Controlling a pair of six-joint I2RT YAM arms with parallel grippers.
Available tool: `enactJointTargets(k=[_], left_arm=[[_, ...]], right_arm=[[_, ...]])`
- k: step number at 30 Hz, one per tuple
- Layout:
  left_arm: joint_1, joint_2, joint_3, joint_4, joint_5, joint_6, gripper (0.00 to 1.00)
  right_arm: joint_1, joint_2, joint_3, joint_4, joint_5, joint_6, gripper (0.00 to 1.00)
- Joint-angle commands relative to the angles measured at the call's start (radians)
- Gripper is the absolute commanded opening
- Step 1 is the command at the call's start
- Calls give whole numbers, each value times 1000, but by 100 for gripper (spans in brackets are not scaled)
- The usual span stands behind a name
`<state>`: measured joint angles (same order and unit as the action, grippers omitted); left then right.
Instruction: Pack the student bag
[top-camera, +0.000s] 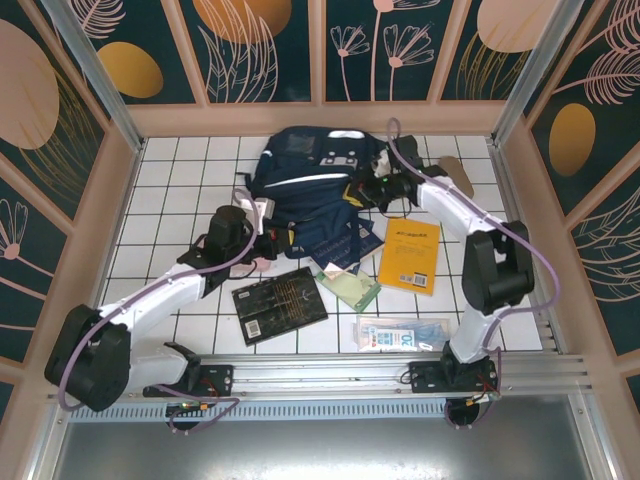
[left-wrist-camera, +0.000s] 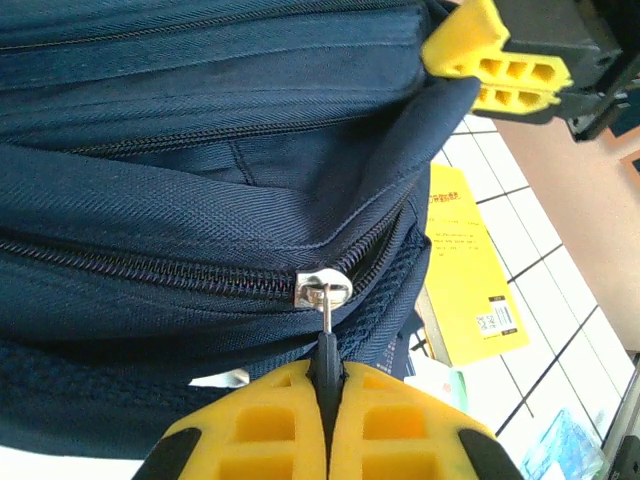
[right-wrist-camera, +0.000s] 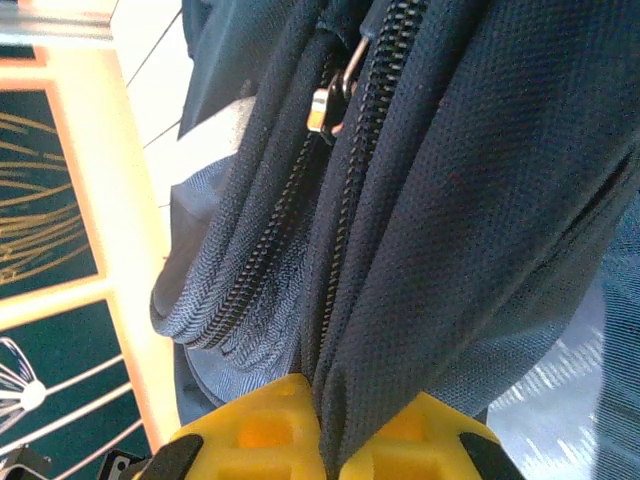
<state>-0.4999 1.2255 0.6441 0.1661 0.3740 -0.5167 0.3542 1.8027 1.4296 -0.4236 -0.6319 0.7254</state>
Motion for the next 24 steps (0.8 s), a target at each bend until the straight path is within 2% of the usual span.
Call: enactJointTargets(k=[1, 4, 7, 8, 11, 13, 17, 19, 24], left_arm=[[-1, -103, -11, 1, 51, -10, 0], [-13, -113, -15, -4, 60, -16, 0], [-35, -81, -8, -5, 51, -19, 0], [-43, -63, -1, -3, 41, -19, 0], [-47, -3, 23, 13, 3, -33, 0], [-47, 42, 47, 27, -13, -45, 0], [-48, 116, 89, 68, -8, -69, 0], [-47, 137, 105, 81, -1, -74, 0], [-61, 182, 154, 73, 11, -56, 0]], right_arm=[[-6, 74, 162, 41, 123, -101, 0], [-12, 158, 278, -23, 128, -120, 0], [-41, 209, 345, -76, 201, -119, 0], [-51, 220, 360, -87, 231, -121, 6], [-61, 238, 407, -131, 275, -134, 39], [-54, 222, 392, -144, 286, -138, 52], [-41, 110, 259, -116, 302, -117, 62], [-41, 26, 139, -46, 247, -64, 62], [4, -143, -185, 230, 47, 210, 59]])
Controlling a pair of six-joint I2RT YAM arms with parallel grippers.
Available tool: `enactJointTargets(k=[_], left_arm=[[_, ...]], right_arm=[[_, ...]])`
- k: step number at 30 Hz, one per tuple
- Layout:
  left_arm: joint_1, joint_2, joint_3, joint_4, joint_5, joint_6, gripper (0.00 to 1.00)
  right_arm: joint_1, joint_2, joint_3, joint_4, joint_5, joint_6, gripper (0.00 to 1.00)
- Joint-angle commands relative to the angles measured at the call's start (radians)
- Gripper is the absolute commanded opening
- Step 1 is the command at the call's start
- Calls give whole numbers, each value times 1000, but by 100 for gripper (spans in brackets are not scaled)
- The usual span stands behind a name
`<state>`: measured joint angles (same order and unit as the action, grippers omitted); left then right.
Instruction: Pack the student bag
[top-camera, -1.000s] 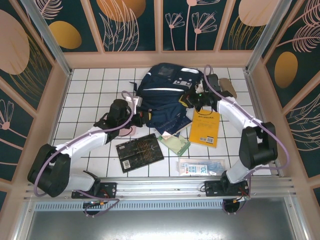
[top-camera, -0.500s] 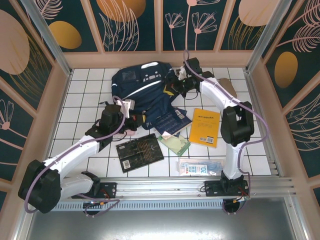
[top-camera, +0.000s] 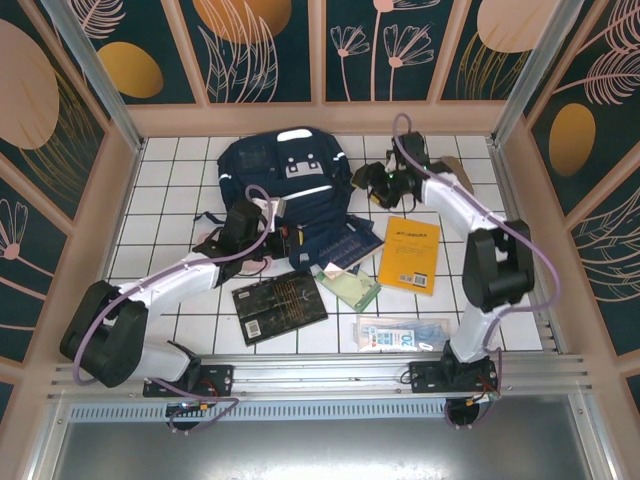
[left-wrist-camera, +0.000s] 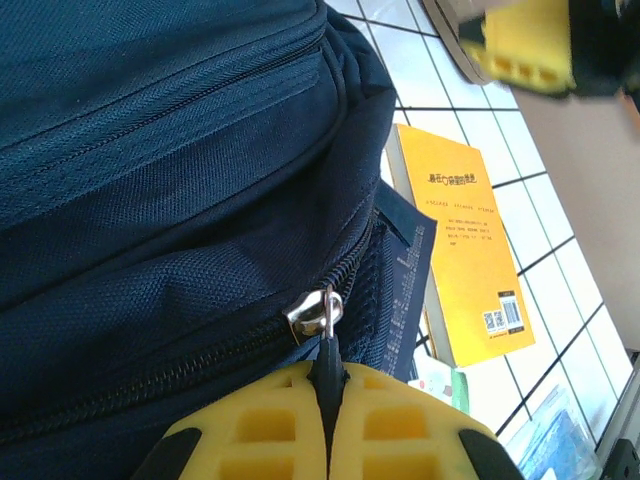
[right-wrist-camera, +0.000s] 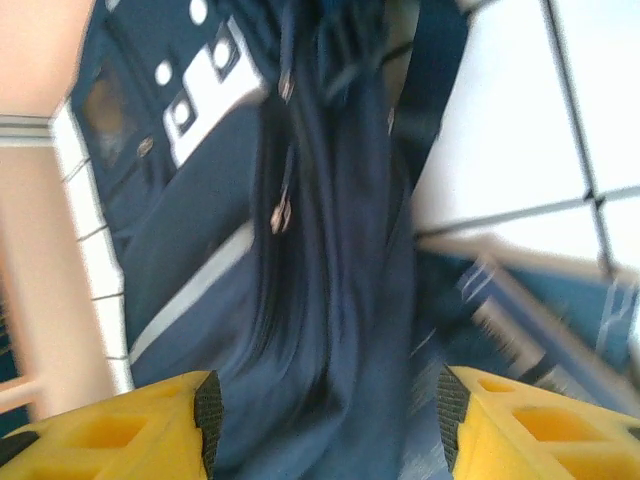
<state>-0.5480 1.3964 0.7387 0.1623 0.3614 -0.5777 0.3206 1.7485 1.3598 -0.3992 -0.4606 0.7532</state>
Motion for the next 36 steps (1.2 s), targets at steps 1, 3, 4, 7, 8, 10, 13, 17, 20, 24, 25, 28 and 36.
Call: enactJointTargets(k=[1, 3, 4, 7, 8, 10, 13, 17, 20, 24, 25, 28, 36], left_arm=[[-17, 15, 65, 72, 22, 9, 0], [-28, 23, 79, 63, 19, 21, 0], [-31, 25, 82, 59, 19, 25, 0], [-43, 26, 86, 50, 13, 31, 0], [-46, 24, 85, 46, 10, 33, 0], [-52, 18, 82, 42, 6, 39, 0], [-56, 3, 75, 37, -2, 45, 0], [-58, -4, 67, 30, -16, 51, 0], [-58, -4, 67, 24, -25, 53, 0], [-57, 5, 68, 23, -30, 56, 0], [-57, 8, 69, 24, -29, 57, 0], [-57, 15, 74, 28, -25, 57, 0], [-58, 16, 85, 19, -24, 60, 0]], right_arm=[[57, -100, -141, 224, -129, 222, 59], [101, -96, -150, 240, -148, 271, 59], [120, -89, -147, 247, -156, 288, 59], [165, -73, -148, 307, -165, 354, 60], [175, -61, -139, 309, -160, 362, 60], [185, -37, -115, 301, -147, 360, 60], [195, -2, -101, 299, -129, 360, 59], [215, 31, -95, 298, -135, 366, 58], [221, 7, -105, 271, -111, 345, 57], [221, -66, -134, 230, -69, 320, 57], [221, -79, -139, 225, -65, 317, 57], [221, -108, -165, 224, -75, 320, 57], [243, -75, -199, 281, -124, 357, 57]])
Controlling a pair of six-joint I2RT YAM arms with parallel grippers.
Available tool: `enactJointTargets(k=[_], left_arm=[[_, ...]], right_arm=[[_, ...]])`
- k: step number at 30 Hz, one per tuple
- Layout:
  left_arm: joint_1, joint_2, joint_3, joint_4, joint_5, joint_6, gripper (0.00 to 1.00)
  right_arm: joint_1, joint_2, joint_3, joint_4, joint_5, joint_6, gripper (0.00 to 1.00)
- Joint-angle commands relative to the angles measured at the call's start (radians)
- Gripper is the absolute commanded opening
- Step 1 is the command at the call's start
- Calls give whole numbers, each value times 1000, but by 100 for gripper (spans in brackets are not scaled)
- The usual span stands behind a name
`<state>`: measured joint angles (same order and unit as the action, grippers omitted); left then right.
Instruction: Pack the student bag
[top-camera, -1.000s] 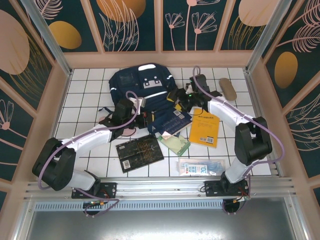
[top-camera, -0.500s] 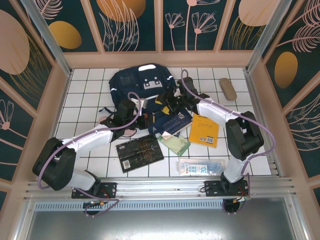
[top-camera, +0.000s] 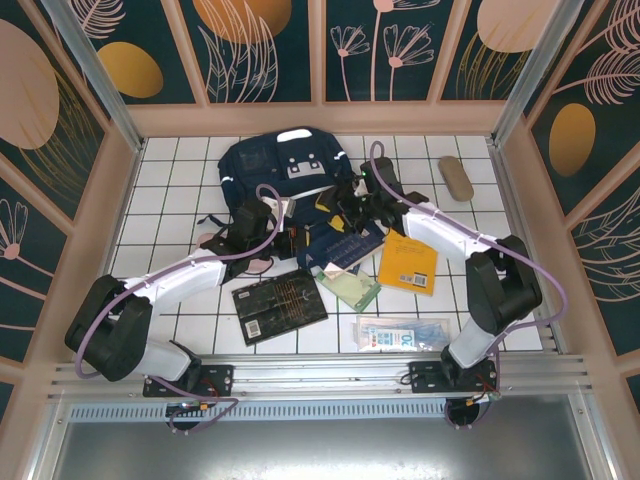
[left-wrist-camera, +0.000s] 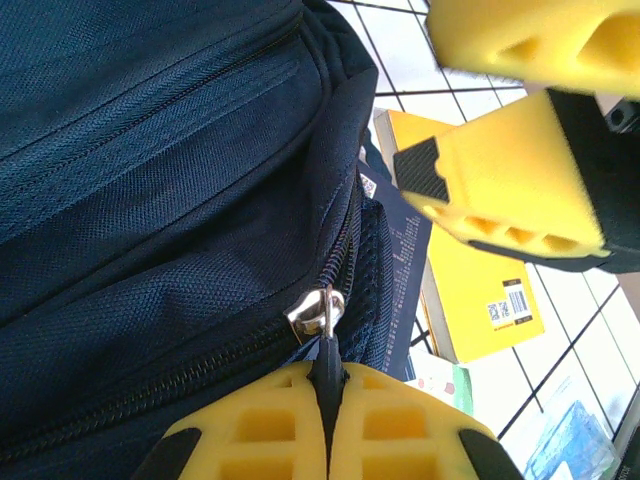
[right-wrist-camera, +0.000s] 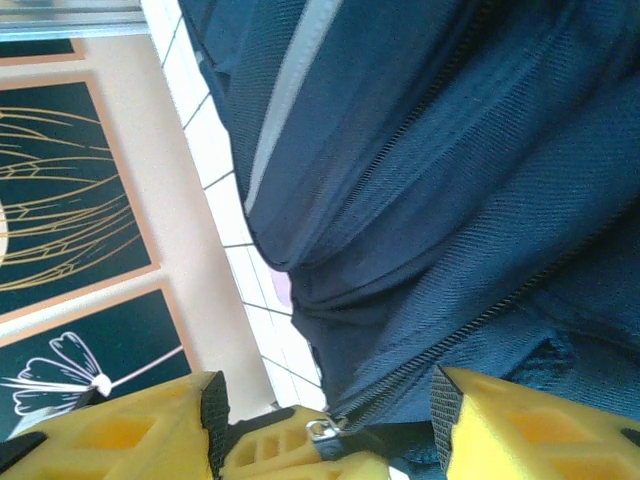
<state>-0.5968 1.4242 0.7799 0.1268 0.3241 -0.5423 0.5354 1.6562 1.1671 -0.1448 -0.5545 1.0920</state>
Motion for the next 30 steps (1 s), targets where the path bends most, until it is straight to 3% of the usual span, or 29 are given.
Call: enactJointTargets(k=[1, 11, 13, 18, 19, 24, 30], left_arm=[[-8, -13, 46, 52, 11, 25, 0], [-13, -28, 45, 48, 30, 43, 0], [-14, -32, 44, 39, 28, 50, 0], [-18, -58, 35, 8, 5, 66, 0], [-20, -68, 30, -4, -8, 71, 0], [-17, -114, 6, -71, -116, 89, 0], [-9, -132, -1, -127, -205, 93, 0]], right_arm=[[34, 24, -1, 26, -31, 16, 57], [52, 146, 40, 63, -27, 34, 55], [52, 179, 75, 69, -15, 38, 46], [42, 215, 132, 65, 30, 42, 4], [38, 211, 133, 63, 42, 40, 0], [17, 163, 85, 54, 61, 33, 0], [-85, 87, 11, 65, 46, 22, 0]])
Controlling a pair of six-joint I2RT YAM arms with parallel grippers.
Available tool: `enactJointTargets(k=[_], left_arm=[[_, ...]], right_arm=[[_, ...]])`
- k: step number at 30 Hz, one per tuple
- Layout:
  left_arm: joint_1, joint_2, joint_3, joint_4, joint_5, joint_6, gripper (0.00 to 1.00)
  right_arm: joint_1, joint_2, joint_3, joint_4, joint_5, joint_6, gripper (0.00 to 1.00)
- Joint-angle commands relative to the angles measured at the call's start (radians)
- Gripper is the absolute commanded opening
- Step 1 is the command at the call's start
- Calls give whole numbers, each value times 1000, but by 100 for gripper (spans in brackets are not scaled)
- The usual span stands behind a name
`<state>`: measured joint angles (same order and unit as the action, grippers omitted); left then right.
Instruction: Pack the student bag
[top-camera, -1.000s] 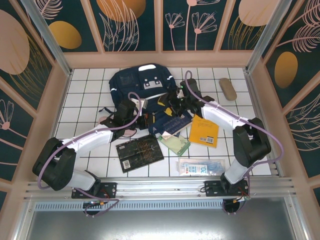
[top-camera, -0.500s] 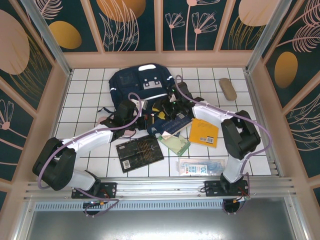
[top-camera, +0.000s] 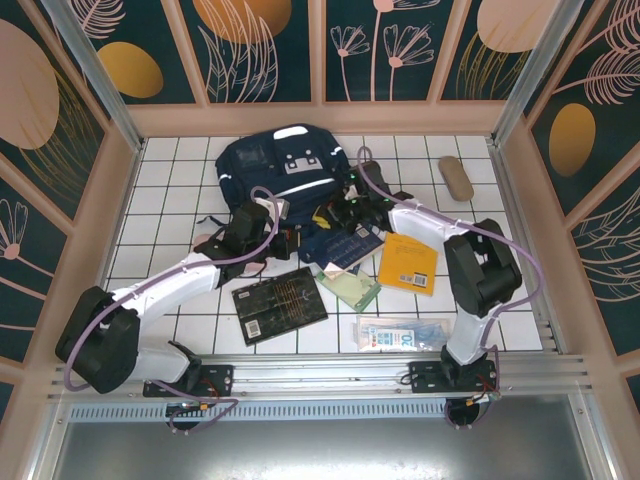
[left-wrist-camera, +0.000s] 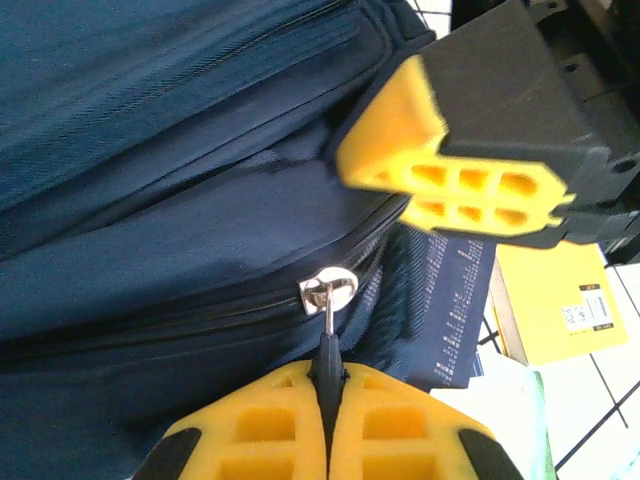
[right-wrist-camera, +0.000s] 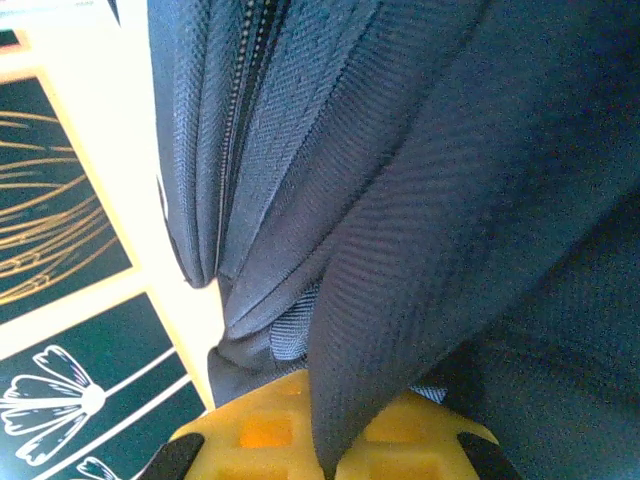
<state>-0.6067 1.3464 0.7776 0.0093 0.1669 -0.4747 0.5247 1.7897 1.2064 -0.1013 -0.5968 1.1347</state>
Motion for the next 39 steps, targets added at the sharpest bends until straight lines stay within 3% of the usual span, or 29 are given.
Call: enactJointTargets(k=[1, 15, 26, 39], left_arm=[[5, -54, 1, -15, -52, 24, 0], [124, -37, -14, -20, -43, -14, 0], [243, 116, 51, 7, 11, -47, 0], [374, 287, 117, 51, 36, -83, 1]], right_arm=[[-86, -58, -36, 19, 86, -25, 0], [-210, -143, -9, -28, 3, -147, 0], [-247, -138, 104, -170, -33, -348, 0], [-254, -128, 154, -241, -58, -456, 0]])
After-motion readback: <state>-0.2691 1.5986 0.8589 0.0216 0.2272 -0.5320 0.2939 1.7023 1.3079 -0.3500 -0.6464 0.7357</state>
